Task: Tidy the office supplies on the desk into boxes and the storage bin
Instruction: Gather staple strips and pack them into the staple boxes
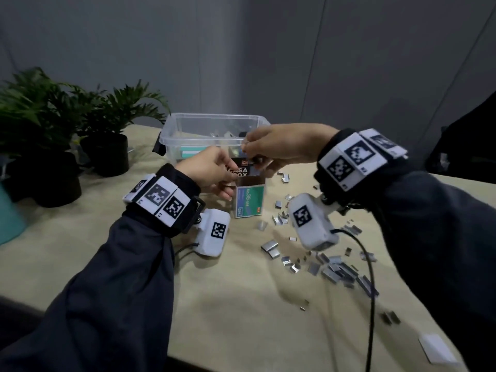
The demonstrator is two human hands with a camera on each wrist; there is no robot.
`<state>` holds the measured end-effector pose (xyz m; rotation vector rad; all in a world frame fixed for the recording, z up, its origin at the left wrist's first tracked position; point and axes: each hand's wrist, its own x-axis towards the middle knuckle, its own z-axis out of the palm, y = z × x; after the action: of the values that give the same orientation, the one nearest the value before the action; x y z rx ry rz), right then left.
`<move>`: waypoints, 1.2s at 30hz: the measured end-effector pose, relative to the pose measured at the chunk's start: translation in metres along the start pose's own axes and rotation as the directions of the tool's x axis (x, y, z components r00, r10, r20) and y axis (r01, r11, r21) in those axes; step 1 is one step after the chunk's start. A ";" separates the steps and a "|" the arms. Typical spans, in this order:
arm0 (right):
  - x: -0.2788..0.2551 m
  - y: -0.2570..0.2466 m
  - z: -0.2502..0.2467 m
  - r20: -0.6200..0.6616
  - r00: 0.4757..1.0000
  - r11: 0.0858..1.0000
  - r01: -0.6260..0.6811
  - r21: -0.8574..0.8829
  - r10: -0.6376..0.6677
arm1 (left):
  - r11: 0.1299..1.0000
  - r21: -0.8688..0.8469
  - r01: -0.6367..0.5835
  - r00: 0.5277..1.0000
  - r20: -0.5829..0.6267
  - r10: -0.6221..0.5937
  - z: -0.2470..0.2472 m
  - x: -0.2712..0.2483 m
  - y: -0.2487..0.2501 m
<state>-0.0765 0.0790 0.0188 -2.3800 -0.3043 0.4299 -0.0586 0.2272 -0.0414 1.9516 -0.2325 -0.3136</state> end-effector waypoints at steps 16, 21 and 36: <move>0.016 0.014 -0.009 -0.038 0.999 0.882 -0.014 -0.471 -0.004 | 0.984 0.142 -0.109 0.994 0.004 0.109 -0.007 0.006 -0.008; 0.010 0.052 -0.054 -0.286 0.951 0.895 -0.230 -0.383 0.122 | 0.920 0.324 -0.221 0.975 0.089 0.203 -0.013 0.009 -0.011; 0.185 0.171 -0.053 -0.017 0.924 0.413 -0.187 -0.891 0.383 | 0.804 0.546 -0.235 0.970 0.179 0.162 -0.008 0.001 0.000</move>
<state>0.1304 -0.0173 -0.0991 -3.4884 -0.2186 0.8247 -0.0546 0.2342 -0.0386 2.4702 -0.6749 -0.2421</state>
